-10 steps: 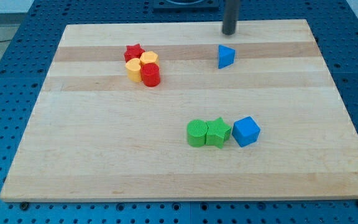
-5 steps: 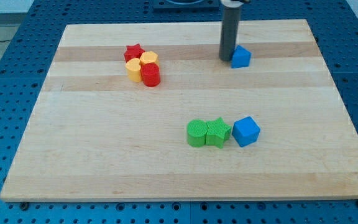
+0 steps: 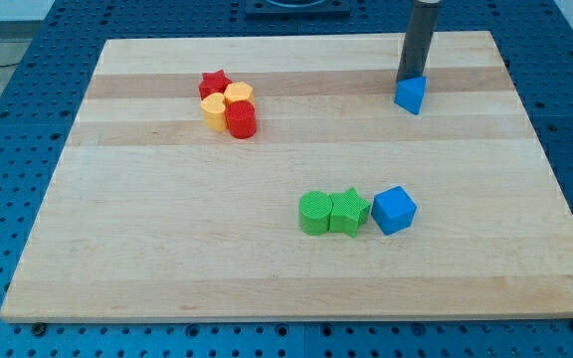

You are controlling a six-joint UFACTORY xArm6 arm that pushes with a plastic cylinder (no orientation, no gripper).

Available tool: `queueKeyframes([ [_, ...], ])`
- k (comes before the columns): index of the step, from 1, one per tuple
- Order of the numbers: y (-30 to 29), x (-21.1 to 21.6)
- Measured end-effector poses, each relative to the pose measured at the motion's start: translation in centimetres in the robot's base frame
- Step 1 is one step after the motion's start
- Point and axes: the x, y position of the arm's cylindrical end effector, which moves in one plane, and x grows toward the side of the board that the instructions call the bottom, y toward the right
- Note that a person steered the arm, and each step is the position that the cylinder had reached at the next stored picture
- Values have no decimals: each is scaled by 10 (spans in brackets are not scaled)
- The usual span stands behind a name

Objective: Move the blue triangle to the right of the blue cube

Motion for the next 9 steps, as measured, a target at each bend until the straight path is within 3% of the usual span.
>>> queueKeyframes([
  [2,-1,33],
  [6,0,152],
  [9,73,174],
])
